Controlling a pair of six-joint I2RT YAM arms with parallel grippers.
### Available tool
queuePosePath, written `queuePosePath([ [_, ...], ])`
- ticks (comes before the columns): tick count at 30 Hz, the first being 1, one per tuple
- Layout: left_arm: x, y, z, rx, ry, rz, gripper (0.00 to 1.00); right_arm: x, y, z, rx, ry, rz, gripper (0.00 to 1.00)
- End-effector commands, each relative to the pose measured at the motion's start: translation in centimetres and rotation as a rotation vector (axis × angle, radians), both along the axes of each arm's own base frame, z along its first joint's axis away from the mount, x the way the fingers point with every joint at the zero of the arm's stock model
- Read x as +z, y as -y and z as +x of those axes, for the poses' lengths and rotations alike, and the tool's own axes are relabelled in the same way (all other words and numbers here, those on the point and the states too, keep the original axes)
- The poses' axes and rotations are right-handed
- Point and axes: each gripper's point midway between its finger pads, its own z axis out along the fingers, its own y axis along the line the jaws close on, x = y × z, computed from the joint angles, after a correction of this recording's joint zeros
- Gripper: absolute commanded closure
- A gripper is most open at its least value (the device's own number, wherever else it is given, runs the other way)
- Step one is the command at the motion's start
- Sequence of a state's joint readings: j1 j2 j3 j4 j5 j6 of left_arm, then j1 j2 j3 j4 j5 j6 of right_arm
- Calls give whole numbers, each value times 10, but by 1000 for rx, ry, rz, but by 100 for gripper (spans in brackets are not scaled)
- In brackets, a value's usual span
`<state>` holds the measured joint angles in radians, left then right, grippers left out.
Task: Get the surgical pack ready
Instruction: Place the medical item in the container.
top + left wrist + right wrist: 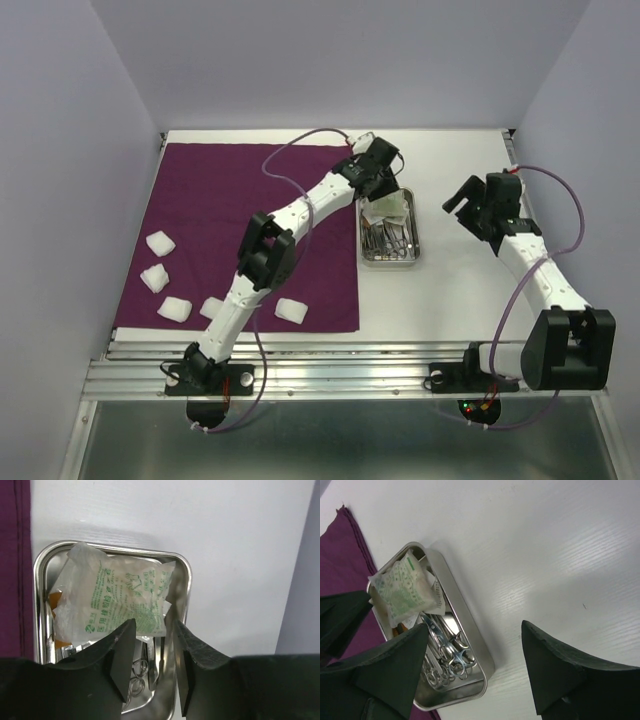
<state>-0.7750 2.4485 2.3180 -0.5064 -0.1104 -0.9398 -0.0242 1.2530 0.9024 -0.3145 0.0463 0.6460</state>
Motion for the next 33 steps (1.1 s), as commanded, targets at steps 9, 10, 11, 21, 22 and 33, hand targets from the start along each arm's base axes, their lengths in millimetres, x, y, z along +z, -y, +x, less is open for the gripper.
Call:
queuePosePath([
  [9, 172, -181, -17, 190, 274, 94, 55, 4, -97, 68, 265, -22, -126, 51],
  [10, 171, -197, -22, 208, 275, 124, 55, 2, -98, 73, 264, -28, -127, 53],
  [11, 164, -226, -29, 248, 271, 179, 55, -10, -104, 79, 274, -53, -130, 57],
  [21, 139, -345, -83, 435, 253, 305, 55, -32, -146, 129, 338, -74, -116, 61],
  [22, 139, -349, -85, 442, 259, 300, 55, -35, -147, 130, 334, -80, -112, 62],
  [33, 132, -366, -91, 456, 236, 314, 55, -83, -145, 137, 301, -182, -123, 70],
])
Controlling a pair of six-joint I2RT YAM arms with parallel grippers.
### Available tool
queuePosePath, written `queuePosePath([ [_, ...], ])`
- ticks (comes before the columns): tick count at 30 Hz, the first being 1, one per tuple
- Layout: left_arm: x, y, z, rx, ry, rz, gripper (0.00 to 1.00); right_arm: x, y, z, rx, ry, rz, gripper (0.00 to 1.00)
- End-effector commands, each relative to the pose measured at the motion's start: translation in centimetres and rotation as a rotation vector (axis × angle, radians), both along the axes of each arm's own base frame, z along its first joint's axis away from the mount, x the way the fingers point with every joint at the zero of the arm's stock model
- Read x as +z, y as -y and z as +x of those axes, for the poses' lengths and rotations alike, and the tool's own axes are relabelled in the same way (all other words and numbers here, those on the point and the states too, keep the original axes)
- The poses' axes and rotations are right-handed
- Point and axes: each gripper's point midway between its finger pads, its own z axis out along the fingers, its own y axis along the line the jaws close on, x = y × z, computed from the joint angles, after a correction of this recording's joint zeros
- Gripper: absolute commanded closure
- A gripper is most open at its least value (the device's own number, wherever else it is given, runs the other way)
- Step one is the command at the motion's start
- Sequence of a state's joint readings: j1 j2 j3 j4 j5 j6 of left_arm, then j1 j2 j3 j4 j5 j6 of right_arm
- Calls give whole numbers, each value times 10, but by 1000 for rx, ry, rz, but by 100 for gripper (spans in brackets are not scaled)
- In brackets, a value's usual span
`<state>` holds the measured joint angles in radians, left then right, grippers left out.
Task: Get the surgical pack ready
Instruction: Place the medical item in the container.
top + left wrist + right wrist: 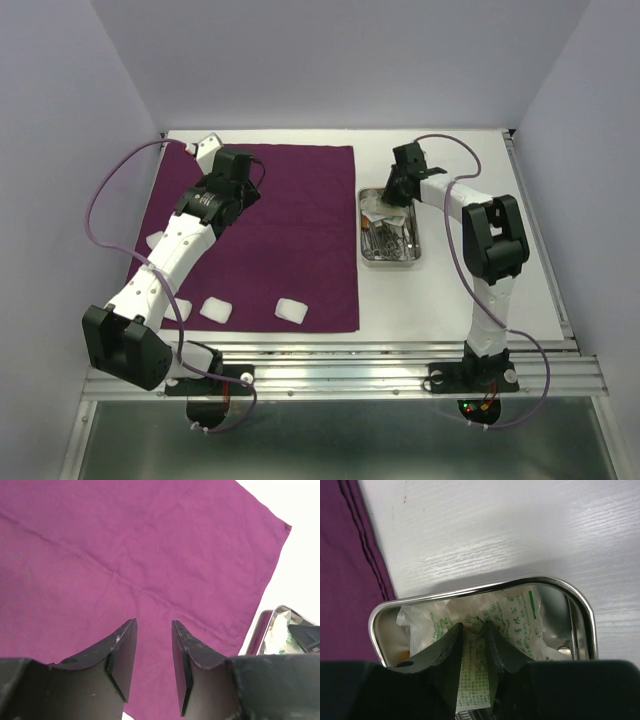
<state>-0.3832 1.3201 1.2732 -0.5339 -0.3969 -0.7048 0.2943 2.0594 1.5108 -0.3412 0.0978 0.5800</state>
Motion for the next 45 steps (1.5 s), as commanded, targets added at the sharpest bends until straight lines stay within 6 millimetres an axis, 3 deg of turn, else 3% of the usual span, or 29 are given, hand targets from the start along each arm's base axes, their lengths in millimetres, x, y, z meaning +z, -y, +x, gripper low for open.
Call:
queuePosePath([
  [1, 16, -5, 1, 4, 49, 13, 55, 28, 2, 13, -21, 56, -5, 70],
  [6, 21, -6, 2, 7, 61, 10, 55, 79, -1, 15, -1, 157, 6, 69],
  [10, 20, -5, 3, 7, 61, 4, 55, 96, -4, 8, 13, 187, 8, 69],
  [17, 20, -5, 4, 9, 58, 8, 55, 82, -21, -13, 46, 161, 23, 69],
  [26, 17, -6, 3, 14, 50, 10, 55, 29, -31, -28, 71, 55, 15, 69],
  [29, 16, -7, 3, 17, 51, 13, 55, 22, -29, -29, 65, 46, 4, 69],
  [32, 15, -8, 2, 19, 48, 16, 55, 23, -28, -28, 67, 49, -3, 69],
  [41, 15, -8, 1, 17, 48, 16, 55, 73, -18, -23, 29, 161, -16, 68],
  [45, 15, -9, 0, 21, 51, 18, 55, 76, -16, -15, 14, 175, -37, 67],
])
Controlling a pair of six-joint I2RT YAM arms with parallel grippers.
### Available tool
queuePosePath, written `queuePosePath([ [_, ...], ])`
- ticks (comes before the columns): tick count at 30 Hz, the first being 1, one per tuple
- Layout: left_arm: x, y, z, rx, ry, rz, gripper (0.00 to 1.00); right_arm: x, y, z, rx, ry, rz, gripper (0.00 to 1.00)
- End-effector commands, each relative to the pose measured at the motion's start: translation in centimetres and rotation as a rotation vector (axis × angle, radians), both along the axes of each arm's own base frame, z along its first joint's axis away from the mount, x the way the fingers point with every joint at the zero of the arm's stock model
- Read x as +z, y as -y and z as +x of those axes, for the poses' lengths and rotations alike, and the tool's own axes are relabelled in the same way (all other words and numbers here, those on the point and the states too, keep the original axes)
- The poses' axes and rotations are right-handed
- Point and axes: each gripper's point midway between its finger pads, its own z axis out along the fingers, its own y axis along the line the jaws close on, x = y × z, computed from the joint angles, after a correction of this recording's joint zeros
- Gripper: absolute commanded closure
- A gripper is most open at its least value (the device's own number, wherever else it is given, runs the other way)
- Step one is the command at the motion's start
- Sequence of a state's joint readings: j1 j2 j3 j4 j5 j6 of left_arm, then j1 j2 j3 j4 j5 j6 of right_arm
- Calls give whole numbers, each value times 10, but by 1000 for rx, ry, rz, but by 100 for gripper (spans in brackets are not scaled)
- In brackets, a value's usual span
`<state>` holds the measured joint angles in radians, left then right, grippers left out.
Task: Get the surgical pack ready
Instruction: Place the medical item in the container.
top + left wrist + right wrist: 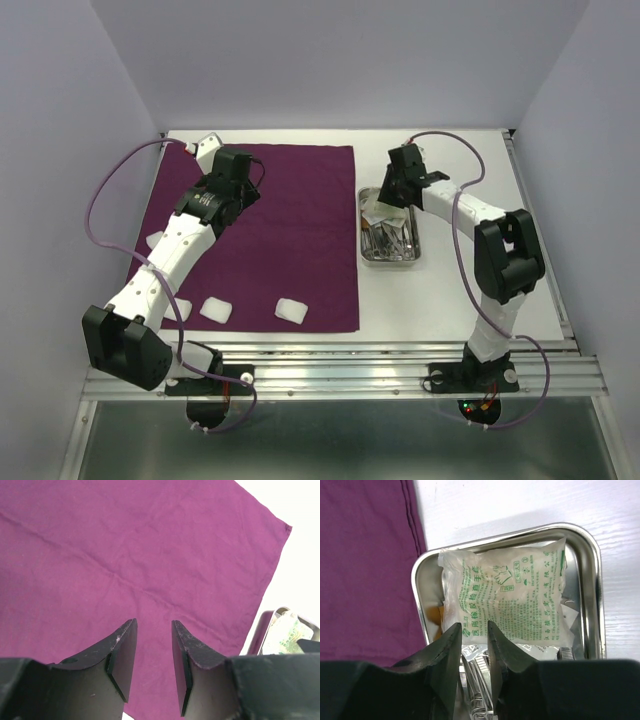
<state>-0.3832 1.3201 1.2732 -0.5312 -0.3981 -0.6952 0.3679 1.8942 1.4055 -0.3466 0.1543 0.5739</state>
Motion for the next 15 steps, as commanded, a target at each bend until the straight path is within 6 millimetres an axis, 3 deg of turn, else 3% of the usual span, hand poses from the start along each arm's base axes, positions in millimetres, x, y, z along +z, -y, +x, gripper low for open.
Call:
queuePosePath([
  [1, 15, -9, -1, 25, 50, 12, 55, 35, 1, 19, -24, 105, -8, 67],
  [6, 14, -12, -4, 34, 48, 21, 55, 26, -6, 31, -14, 92, -10, 67],
  [10, 13, -16, -5, 40, 47, 27, 55, 0, -10, 36, -5, 46, -18, 66],
  [15, 11, -18, -6, 42, 45, 29, 55, -17, -16, 41, 7, 11, -17, 67],
])
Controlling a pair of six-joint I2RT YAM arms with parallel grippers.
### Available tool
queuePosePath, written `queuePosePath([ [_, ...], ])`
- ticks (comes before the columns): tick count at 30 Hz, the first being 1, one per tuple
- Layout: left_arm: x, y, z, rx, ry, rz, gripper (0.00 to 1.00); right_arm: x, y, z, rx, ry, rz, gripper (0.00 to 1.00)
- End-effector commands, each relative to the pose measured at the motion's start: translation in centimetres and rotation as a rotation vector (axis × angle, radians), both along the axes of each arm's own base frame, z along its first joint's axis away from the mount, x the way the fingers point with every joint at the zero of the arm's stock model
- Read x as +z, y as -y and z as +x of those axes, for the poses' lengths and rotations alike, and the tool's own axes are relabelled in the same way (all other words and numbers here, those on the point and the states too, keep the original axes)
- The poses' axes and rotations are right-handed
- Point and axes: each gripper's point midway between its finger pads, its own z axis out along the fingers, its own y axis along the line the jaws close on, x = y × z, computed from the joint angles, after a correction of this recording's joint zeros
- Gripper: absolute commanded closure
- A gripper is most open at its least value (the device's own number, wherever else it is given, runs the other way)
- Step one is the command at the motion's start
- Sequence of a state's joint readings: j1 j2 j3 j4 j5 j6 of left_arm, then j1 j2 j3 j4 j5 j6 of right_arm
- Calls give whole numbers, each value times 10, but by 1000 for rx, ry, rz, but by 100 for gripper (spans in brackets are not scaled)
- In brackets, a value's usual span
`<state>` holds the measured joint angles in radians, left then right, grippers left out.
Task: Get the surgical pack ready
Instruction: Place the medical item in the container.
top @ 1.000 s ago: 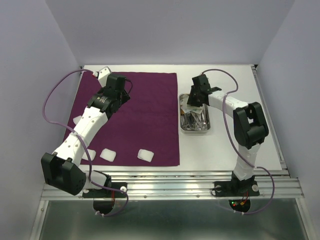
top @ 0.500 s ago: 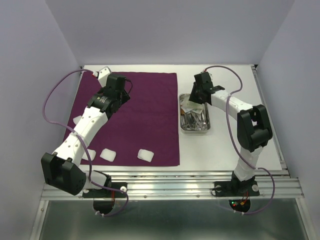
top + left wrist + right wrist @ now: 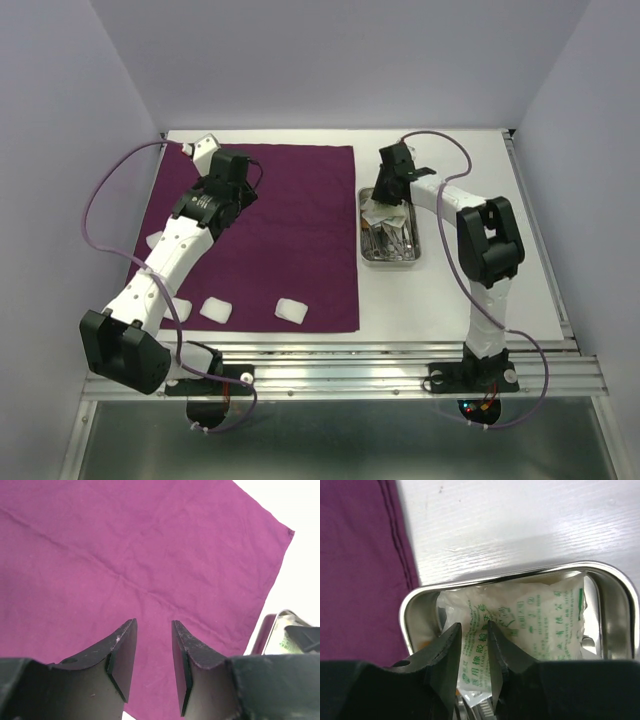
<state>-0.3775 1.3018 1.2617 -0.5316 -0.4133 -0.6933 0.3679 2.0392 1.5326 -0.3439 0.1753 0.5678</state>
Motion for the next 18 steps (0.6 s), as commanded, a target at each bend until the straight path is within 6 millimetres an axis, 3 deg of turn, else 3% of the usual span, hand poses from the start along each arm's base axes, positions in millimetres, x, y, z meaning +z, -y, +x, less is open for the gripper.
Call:
queuePosePath([
  [1, 9, -12, -4, 25, 34, 22, 55, 4, -8, 11, 18, 17, 8, 67],
  [5, 9, -14, -4, 34, 37, 27, 55, 22, -7, 10, 22, 50, 12, 67],
  [9, 3, -15, -4, 34, 24, 32, 55, 49, -6, 8, 28, 95, 20, 67],
  [10, 2, -15, -3, 36, 19, 34, 55, 64, -5, 6, 30, 120, 30, 67],
  [16, -9, -23, -4, 51, -23, 56, 55, 106, -3, -10, 46, 194, 45, 66],
  [18, -11, -27, -6, 57, -32, 59, 55, 107, -7, -19, 65, 194, 50, 66],
])
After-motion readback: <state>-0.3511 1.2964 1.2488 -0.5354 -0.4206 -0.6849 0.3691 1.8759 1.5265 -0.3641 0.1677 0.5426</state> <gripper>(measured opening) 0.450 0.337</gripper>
